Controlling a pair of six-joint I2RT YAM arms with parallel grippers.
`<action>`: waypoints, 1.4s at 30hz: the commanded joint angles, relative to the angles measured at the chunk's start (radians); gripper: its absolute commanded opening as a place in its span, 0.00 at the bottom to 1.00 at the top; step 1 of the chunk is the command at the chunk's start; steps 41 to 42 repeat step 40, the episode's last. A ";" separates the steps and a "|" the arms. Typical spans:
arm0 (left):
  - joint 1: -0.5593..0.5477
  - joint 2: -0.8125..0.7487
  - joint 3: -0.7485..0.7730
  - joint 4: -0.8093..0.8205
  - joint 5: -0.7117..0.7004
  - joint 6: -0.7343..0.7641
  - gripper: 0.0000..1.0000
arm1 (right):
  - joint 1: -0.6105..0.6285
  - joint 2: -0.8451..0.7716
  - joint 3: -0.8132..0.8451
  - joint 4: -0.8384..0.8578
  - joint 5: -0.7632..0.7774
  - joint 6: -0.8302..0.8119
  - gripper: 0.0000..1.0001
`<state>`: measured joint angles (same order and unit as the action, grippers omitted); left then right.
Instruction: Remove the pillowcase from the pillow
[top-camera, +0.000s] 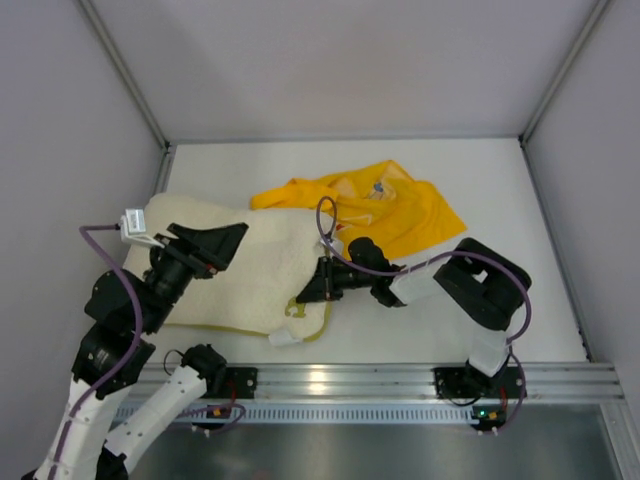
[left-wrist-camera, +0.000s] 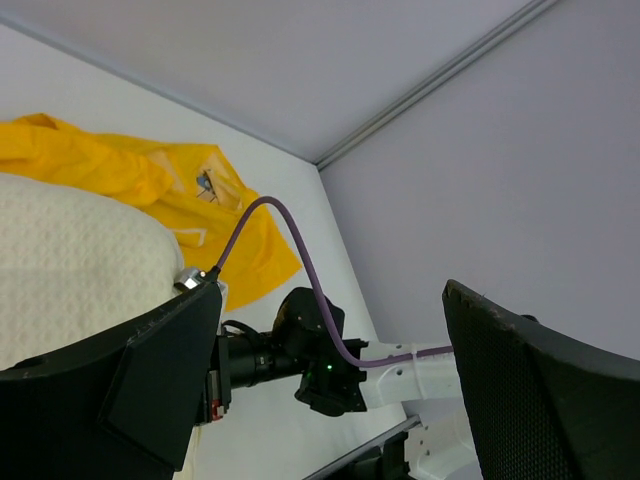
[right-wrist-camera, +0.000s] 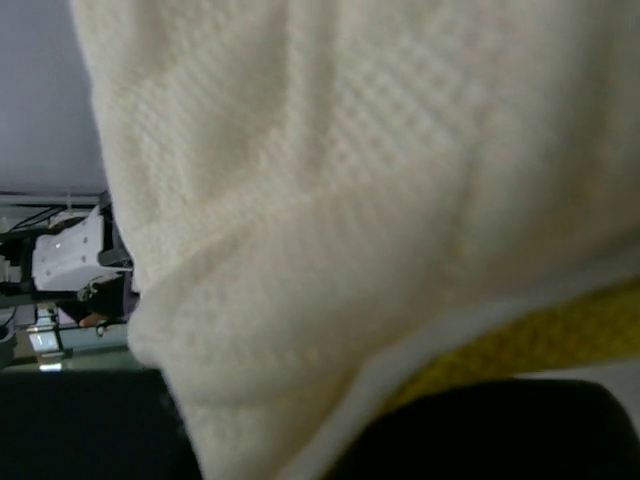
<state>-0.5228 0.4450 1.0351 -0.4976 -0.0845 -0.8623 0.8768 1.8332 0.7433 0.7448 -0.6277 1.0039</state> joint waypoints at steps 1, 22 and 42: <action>0.000 0.018 -0.026 0.016 0.022 -0.021 0.95 | 0.019 -0.040 -0.038 -0.148 0.088 -0.131 0.04; 0.001 0.067 -0.162 0.005 0.137 -0.049 0.99 | 0.019 -0.722 -0.062 -1.091 0.844 -0.401 1.00; 0.001 -0.426 -0.995 0.717 0.544 -0.565 0.99 | 0.019 -1.558 -0.459 -1.188 0.821 -0.149 1.00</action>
